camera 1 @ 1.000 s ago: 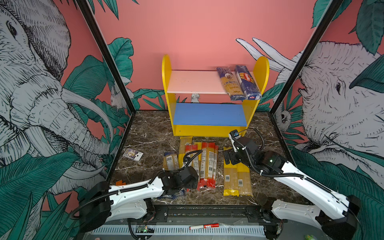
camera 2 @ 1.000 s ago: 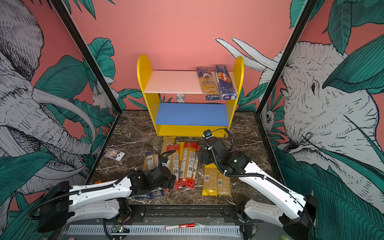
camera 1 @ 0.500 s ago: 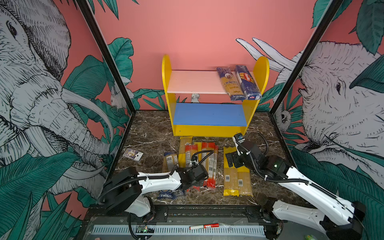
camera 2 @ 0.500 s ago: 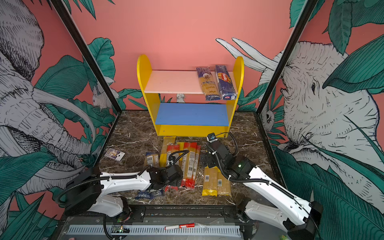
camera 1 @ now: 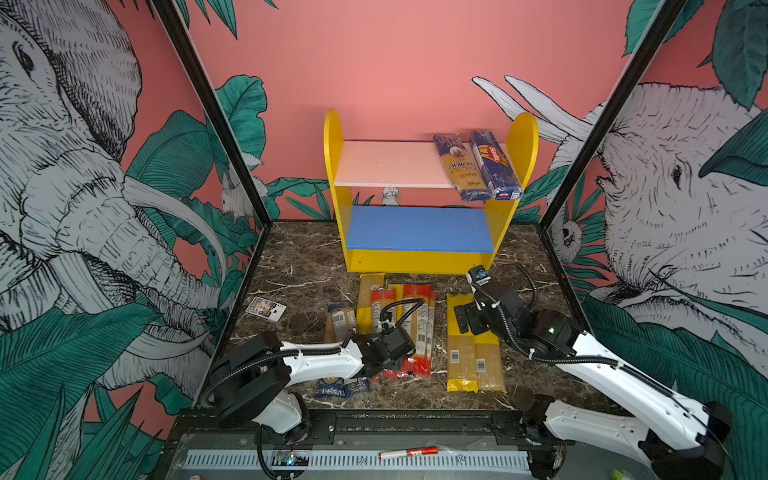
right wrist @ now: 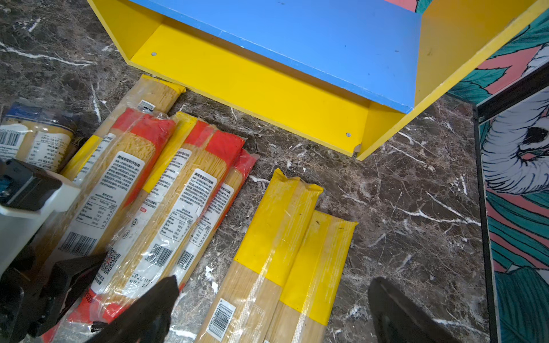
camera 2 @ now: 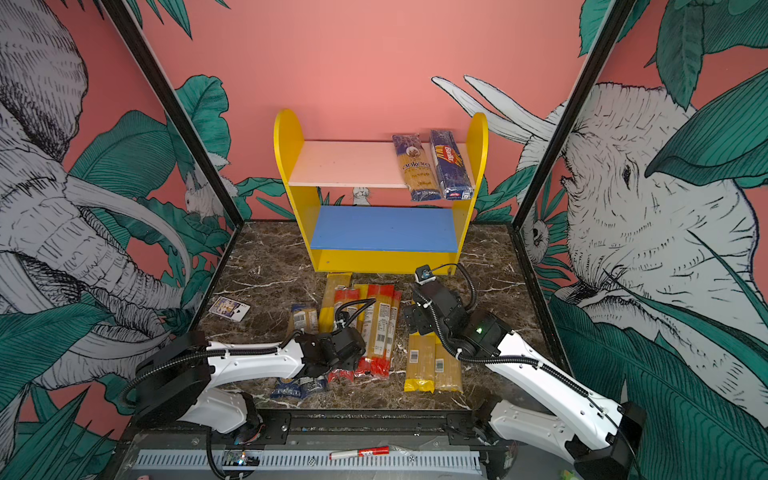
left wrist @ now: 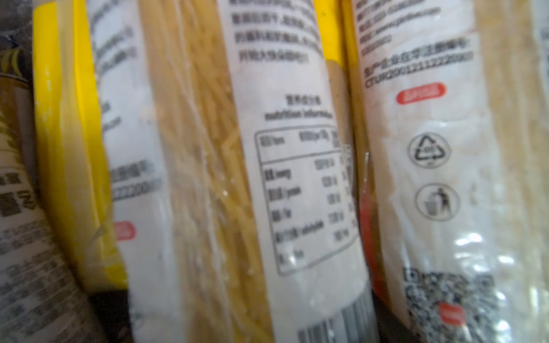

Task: Arrange pasta packages on shelves
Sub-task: Pick up the pasta bag from the pasta bags.

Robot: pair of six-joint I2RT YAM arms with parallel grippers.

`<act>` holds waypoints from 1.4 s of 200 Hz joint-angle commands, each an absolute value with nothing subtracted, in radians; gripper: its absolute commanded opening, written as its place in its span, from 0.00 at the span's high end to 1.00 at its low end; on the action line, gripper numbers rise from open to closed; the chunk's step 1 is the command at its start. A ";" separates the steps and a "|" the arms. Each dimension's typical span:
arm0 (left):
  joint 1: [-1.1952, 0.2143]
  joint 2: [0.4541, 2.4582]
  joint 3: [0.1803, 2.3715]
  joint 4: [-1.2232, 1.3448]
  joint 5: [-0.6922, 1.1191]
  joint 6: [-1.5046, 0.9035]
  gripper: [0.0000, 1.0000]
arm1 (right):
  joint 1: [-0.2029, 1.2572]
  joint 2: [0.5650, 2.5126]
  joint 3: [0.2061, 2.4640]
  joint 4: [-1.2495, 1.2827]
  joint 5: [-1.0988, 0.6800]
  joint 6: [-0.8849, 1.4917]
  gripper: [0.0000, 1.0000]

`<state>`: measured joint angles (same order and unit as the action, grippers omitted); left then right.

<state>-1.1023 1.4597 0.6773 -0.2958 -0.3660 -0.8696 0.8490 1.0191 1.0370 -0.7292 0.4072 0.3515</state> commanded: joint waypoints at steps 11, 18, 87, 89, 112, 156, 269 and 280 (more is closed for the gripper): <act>-1.077 1.434 0.634 -0.411 -0.431 -0.844 0.55 | 0.846 1.040 1.076 -0.714 0.400 0.336 0.01; -1.076 1.420 0.633 -0.426 -0.442 -0.835 0.59 | 0.845 1.047 1.081 -0.714 0.400 0.333 0.01; -1.034 1.233 0.619 -0.485 -0.466 -0.751 0.73 | 0.842 1.100 1.129 -0.712 0.364 0.340 0.01; -1.033 1.229 0.620 -0.488 -0.466 -0.748 0.73 | 0.842 1.101 1.130 -0.712 0.364 0.341 0.01; -1.032 1.196 0.621 -0.497 -0.453 -0.720 0.71 | 0.841 1.107 1.134 -0.709 0.360 0.341 0.01; -1.032 1.154 0.594 -0.471 -0.419 -0.697 0.68 | 0.840 1.113 1.135 -0.712 0.357 0.349 0.01; -1.032 1.085 0.656 -0.522 -0.328 -0.597 0.98 | 0.837 1.137 1.170 -0.726 0.341 0.351 0.01; -1.032 1.074 0.664 -0.531 -0.332 -0.594 1.00 | 0.838 1.140 1.171 -0.728 0.334 0.352 0.01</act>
